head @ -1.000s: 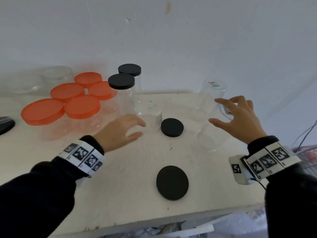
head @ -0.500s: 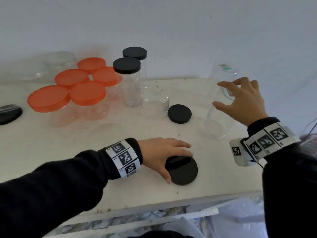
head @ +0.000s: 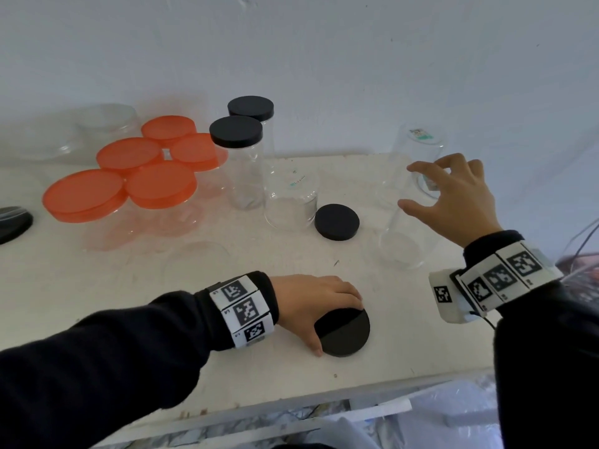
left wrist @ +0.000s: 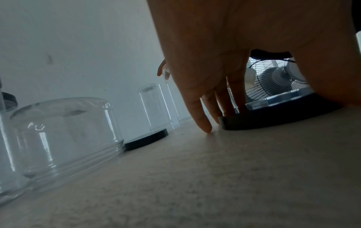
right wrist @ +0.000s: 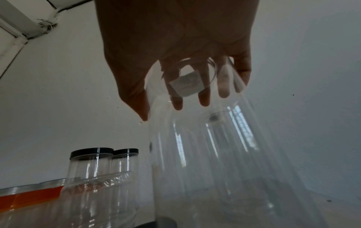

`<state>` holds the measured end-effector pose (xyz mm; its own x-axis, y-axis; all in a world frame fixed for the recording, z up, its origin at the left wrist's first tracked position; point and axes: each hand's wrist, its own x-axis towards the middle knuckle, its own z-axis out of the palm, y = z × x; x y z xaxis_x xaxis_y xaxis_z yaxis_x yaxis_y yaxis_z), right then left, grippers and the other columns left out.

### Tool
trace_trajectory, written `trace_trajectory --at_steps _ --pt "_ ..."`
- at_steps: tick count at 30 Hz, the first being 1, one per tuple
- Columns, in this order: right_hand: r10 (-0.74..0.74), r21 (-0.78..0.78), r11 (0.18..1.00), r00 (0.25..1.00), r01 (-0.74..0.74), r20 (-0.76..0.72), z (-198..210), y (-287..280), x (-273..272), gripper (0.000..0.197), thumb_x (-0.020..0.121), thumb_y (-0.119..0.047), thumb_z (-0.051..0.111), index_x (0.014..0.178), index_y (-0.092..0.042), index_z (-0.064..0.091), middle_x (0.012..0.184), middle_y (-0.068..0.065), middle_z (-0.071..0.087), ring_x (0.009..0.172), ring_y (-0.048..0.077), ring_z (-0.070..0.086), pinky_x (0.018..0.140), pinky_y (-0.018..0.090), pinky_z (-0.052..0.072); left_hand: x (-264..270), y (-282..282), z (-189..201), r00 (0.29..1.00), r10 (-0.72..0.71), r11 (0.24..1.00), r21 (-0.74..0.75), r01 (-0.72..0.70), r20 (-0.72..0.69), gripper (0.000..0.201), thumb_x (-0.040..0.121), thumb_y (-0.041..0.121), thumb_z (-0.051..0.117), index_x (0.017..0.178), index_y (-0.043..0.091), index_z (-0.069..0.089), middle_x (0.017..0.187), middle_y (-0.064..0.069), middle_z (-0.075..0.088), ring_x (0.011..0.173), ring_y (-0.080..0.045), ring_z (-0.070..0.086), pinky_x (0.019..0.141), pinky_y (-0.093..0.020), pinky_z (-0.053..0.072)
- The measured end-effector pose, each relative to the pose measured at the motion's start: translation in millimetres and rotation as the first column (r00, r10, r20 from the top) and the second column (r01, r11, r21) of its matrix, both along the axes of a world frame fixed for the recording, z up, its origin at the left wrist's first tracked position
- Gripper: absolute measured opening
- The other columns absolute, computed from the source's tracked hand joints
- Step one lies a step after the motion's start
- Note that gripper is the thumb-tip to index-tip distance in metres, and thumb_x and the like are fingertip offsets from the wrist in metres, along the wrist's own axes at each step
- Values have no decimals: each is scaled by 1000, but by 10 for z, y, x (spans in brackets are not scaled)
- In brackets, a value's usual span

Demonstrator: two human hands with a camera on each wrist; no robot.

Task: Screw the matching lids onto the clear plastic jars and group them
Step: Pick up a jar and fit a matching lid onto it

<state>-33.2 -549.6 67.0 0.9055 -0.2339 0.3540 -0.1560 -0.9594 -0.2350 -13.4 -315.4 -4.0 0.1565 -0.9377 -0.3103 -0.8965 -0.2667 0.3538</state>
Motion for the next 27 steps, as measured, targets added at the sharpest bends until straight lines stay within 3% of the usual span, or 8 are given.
trace_trajectory --at_steps 4,9,12,15,18,22,27 --pt "86 22 996 996 -85 -19 61 113 -57 52 73 -41 72 121 -28 56 116 4 46 111 23 37 73 32 36 67 156 76 997 74 997 20 -74 15 84 72 34 77 140 15 32 143 0 32 128 -16 30 102 -38 39" --pt "251 140 961 965 -239 -76 150 366 -122 51 74 -45 68 120 -36 51 113 -9 39 100 2 28 77 26 31 260 518 196 963 267 961 -68 -269 -40 81 71 36 78 137 18 36 140 6 34 125 -10 32 104 -30 35" --pt "346 152 933 931 -327 -120 185 482 -133 55 69 -49 69 119 -38 50 112 -12 37 106 8 32 78 27 34 389 777 230 915 394 905 -134 -403 -92 83 66 41 79 136 21 38 136 10 37 123 -5 33 104 -27 33" --pt "408 173 907 904 -385 -127 231 581 -121 64 60 -58 67 118 -39 49 115 -11 39 109 12 36 79 30 38 450 1014 245 866 483 849 -171 -499 -129 92 56 62 66 135 25 38 133 14 38 121 -1 35 105 -23 33" --pt "476 239 865 873 -442 -110 260 673 -91 70 53 -59 70 115 -39 46 118 -12 41 108 11 43 85 32 44 449 1213 235 824 544 799 -204 -566 -157 91 54 64 63 134 26 40 130 15 40 120 0 36 104 -19 31" --pt "528 314 826 838 -468 -137 225 776 -21 75 48 -49 83 110 -35 41 117 -13 40 98 8 48 76 13 43 424 1445 218 760 614 718 -250 -650 -214 89 53 63 65 131 29 42 127 19 41 116 4 38 94 -4 29" --pt "527 362 814 840 -455 -130 74 837 65 72 55 -34 87 108 -28 38 116 -10 43 100 8 48 72 10 41 399 1656 221 693 683 630 -294 -718 -230 89 52 63 66 131 31 42 127 22 41 115 9 38 89 0 29"
